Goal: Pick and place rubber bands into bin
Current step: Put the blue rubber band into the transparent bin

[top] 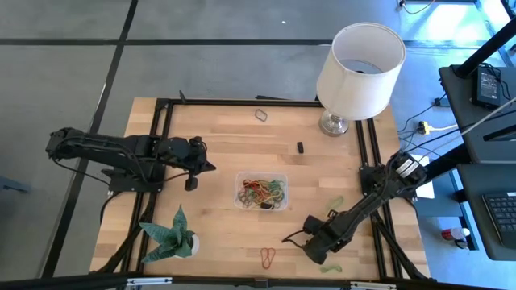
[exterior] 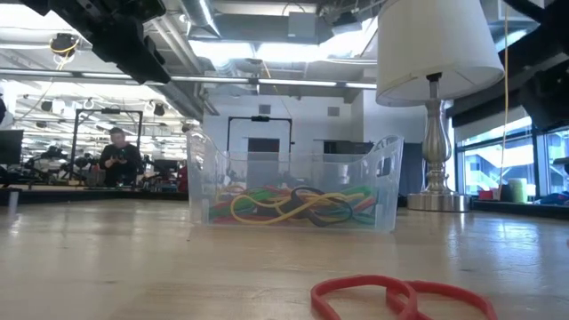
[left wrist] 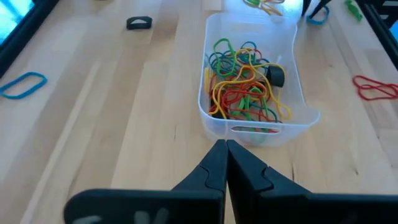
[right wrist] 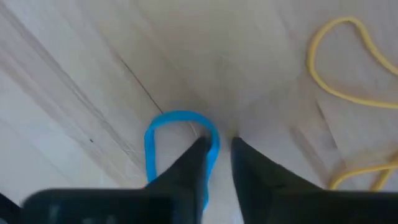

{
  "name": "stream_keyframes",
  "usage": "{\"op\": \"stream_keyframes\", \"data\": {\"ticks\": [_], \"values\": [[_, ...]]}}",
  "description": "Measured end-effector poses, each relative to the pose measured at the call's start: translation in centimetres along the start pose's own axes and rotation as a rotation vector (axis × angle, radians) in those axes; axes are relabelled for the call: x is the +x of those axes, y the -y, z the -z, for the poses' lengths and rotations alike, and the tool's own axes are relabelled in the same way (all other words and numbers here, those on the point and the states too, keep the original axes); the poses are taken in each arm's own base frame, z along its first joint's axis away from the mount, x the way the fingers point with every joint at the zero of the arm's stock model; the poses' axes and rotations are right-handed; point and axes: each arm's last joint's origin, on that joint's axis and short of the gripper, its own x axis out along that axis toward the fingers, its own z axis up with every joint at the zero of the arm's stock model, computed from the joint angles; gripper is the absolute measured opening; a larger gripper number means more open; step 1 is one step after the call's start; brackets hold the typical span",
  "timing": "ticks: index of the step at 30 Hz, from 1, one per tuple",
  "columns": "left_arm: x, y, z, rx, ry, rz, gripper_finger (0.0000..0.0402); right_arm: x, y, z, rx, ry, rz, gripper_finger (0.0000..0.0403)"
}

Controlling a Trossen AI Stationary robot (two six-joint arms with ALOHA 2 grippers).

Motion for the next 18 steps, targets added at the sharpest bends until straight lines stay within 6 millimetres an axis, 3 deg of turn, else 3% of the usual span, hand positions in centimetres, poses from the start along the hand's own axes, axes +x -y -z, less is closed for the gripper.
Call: {"op": "stream_keyframes", "data": {"ticks": [5,8,12,18], "values": [[0.0,0.0,0.0,0.0,0.0,0.001,0.0003,-0.2,0.0,0.0,0.055,-0.004,-0.008,0.001],[0.0,0.0,0.0,0.001,-0.001,0.001,0.0002,-0.9,-0.2,-0.1,0.06,-0.004,-0.041,0.0008],[0.0,0.0,0.1,0.044,-0.009,0.0,0.0003,-3.3,0.0,-0.4,0.086,0.014,-0.066,0.0003],[-0.1,-0.1,0.7,0.044,0.026,0.002,0.0001,-7.3,-0.3,-2.1,0.189,0.233,-0.075,0.0002]]}}
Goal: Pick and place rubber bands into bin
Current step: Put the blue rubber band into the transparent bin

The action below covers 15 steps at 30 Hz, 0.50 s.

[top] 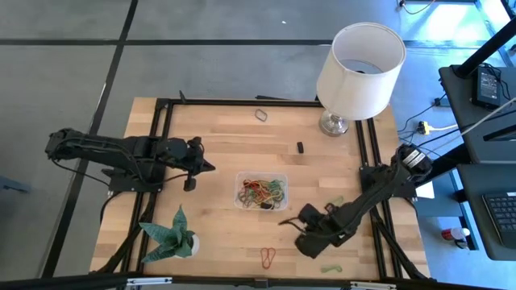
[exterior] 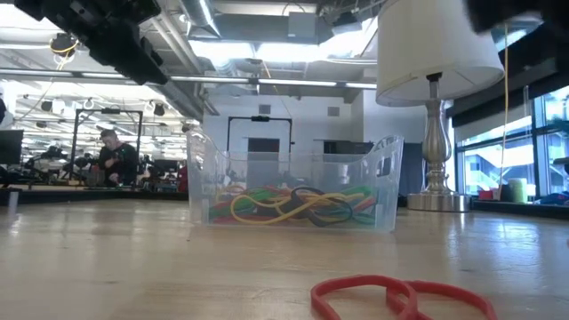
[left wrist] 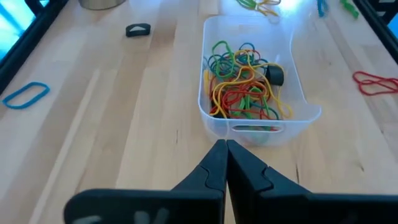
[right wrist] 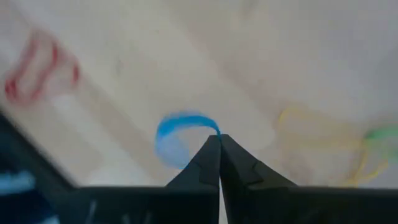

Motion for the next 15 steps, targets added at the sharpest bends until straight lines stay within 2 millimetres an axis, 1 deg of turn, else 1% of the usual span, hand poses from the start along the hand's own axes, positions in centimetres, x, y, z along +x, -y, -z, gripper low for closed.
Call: {"op": "stream_keyframes", "data": {"ticks": [2,4,9,12,15], "values": [[0.1,0.0,0.6,0.0,0.021,0.001,0.0003,-1.0,-0.3,-1.3,0.023,0.096,0.018,0.0001],[0.0,-0.1,1.3,-0.002,0.044,0.002,0.0002,-2.1,-0.8,-3.1,0.037,0.182,-0.004,0.0001],[-0.3,-0.1,2.7,-0.006,0.078,0.004,0.0002,-4.5,-1.1,-7.8,0.031,0.303,-0.025,0.0001],[-0.7,-0.2,2.9,-0.023,0.097,0.005,0.0002,-5.2,-0.7,-10.6,0.006,0.342,-0.036,0.0],[-0.9,-0.1,2.9,-0.025,0.114,0.008,0.0001,-5.2,-0.2,-13.0,-0.004,0.379,-0.053,0.0]]}}
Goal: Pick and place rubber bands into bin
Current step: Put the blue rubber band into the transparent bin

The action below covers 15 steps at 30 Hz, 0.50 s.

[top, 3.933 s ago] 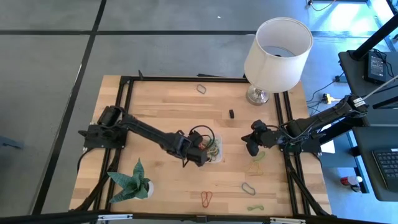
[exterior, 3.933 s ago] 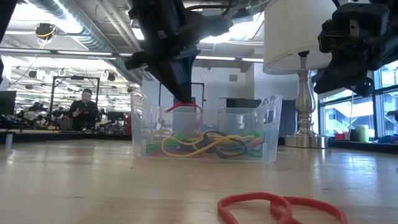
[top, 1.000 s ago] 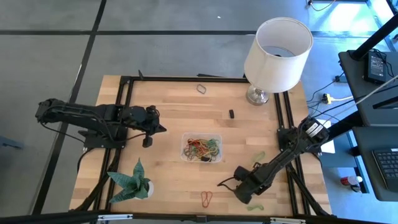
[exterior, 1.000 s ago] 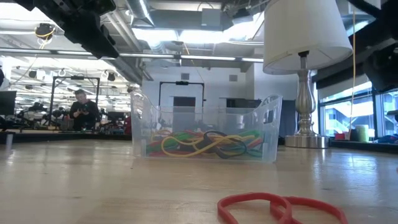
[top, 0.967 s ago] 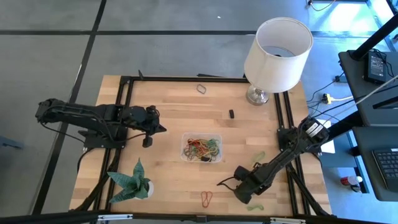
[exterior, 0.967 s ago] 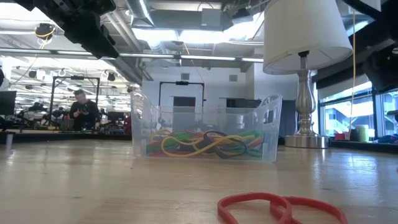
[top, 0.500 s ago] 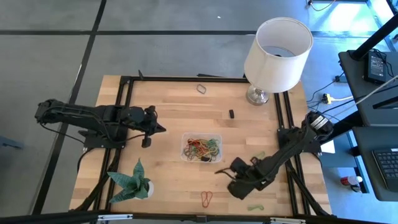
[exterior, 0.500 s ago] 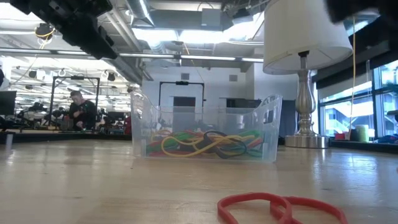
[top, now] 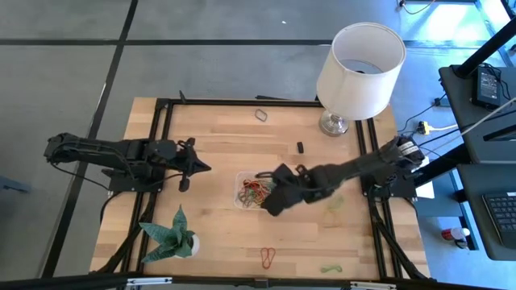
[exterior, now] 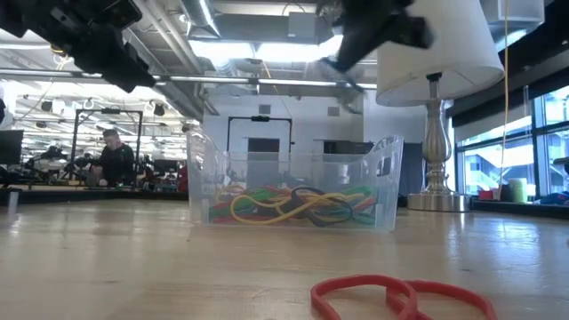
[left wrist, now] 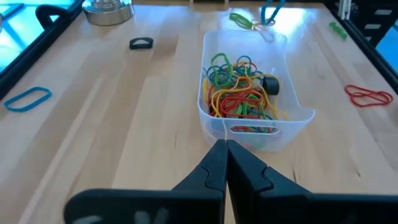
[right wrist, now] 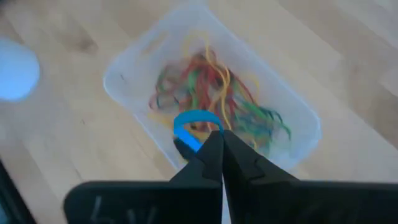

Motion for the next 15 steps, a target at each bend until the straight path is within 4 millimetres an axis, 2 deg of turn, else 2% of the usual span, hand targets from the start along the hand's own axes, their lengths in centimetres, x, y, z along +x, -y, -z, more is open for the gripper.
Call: {"op": "stream_keyframes", "data": {"ticks": [6,15], "values": [[-0.2,0.0,0.0,-0.005,0.004,0.002,0.0002,3.3,-0.3,-2.4,-0.051,0.018,-0.072,0.0],[-0.2,0.0,0.1,-0.007,-0.002,0.01,0.0001,9.5,-0.3,-1.6,-0.084,-0.16,-0.054,0.0]]}}
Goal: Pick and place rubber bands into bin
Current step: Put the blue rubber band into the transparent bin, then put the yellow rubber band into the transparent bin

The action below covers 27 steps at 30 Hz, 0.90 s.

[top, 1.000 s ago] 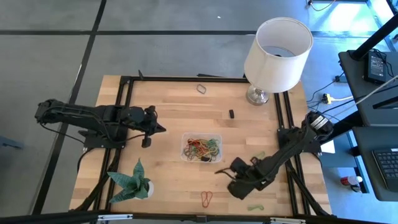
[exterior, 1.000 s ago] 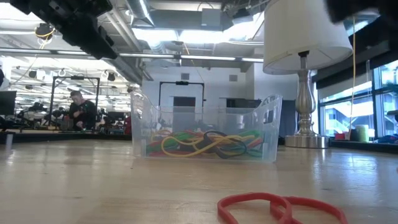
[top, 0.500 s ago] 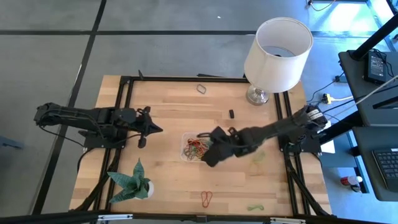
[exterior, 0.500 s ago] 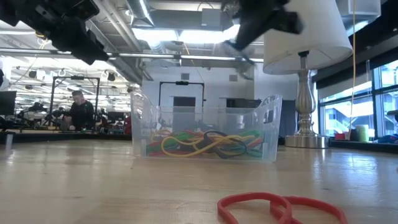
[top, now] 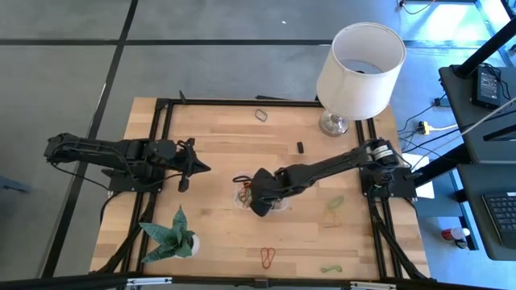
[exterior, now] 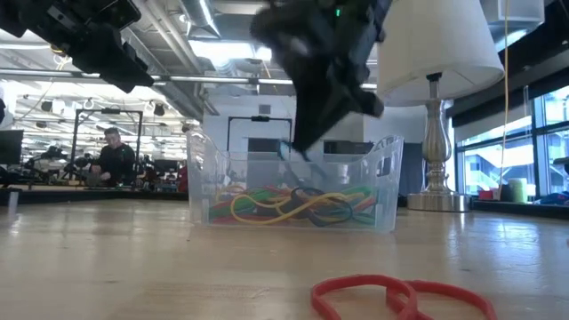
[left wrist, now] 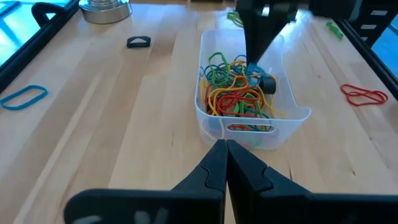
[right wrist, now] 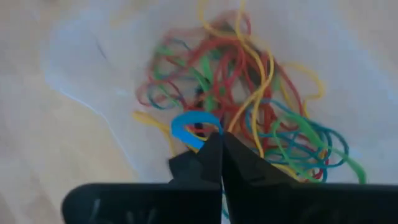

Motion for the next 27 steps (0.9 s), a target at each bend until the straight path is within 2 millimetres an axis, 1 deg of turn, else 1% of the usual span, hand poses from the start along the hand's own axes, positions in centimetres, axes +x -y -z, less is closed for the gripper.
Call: {"op": "stream_keyframes", "data": {"ticks": [3,5,10,16,19,22,25,27], "values": [[0.0,0.0,0.0,0.0,-0.003,0.0,0.0002,1.7,0.1,0.5,-0.01,-0.051,0.031,0.0001],[0.0,0.0,0.0,0.001,-0.004,0.0,0.0003,2.1,0.2,0.7,-0.013,-0.061,0.042,0.0005],[0.0,0.0,0.0,0.0,-0.004,0.0,0.0001,2.3,0.4,0.3,-0.001,-0.046,0.047,0.0034],[0.0,0.0,0.0,-0.014,-0.004,0.0,0.0002,2.2,0.8,-0.5,0.018,-0.036,0.052,0.009],[0.0,0.0,0.0,-0.03,-0.004,0.0,0.0002,1.5,0.6,-1.3,0.013,-0.033,0.036,0.0119],[0.0,0.0,0.0,-0.045,-0.004,0.0,0.0003,-0.3,0.2,-2.1,-0.031,-0.065,0.057,0.0135],[0.0,0.0,0.0,-0.045,-0.004,0.005,0.0001,-2.3,-0.5,-2.6,-0.096,-0.073,0.059,0.0136],[0.0,0.0,0.0,-0.045,-0.004,0.005,0.0001,-3.5,-1.0,-2.2,-0.145,-0.075,0.065,0.013]]}}
